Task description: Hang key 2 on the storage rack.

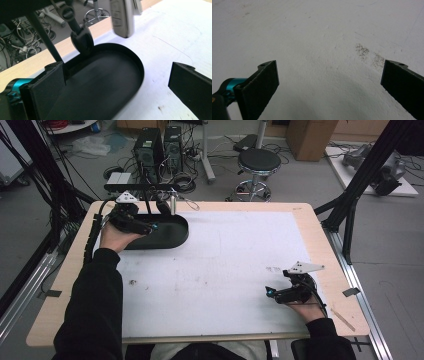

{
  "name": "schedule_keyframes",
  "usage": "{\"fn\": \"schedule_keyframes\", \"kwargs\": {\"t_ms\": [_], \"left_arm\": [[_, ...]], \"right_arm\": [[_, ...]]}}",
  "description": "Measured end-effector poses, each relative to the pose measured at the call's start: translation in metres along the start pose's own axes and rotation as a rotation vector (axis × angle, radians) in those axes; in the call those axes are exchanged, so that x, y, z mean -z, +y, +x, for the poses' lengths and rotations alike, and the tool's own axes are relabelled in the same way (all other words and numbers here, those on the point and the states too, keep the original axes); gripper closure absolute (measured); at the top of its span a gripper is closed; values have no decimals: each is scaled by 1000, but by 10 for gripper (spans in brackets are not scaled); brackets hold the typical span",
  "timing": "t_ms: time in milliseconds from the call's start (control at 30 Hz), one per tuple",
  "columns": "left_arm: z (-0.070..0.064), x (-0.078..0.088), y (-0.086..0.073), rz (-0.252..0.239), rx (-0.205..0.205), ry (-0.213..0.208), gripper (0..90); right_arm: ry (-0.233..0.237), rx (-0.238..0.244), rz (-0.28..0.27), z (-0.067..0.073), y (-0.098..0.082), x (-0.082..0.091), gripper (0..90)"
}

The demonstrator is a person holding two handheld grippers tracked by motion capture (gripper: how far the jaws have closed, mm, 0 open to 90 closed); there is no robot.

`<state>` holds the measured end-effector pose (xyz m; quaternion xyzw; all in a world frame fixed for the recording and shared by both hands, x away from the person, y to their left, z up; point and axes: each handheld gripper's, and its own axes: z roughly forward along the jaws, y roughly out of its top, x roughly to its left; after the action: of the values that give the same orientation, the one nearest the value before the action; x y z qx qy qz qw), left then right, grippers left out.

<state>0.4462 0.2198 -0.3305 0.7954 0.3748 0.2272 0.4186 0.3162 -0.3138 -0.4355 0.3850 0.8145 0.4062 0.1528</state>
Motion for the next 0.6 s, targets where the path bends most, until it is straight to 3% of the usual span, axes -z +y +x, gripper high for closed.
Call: {"fn": "schedule_keyframes", "kwargs": {"t_ms": [300, 600], "left_arm": [[-9, 22, -17, -37, -2, -42, 18], [-8, 42, -39, -57, 44, -30, 18]], "right_arm": [[1, 0, 3, 0, 1, -2, 8], [3, 2, 9, 0, 0, -3, 8]]}}
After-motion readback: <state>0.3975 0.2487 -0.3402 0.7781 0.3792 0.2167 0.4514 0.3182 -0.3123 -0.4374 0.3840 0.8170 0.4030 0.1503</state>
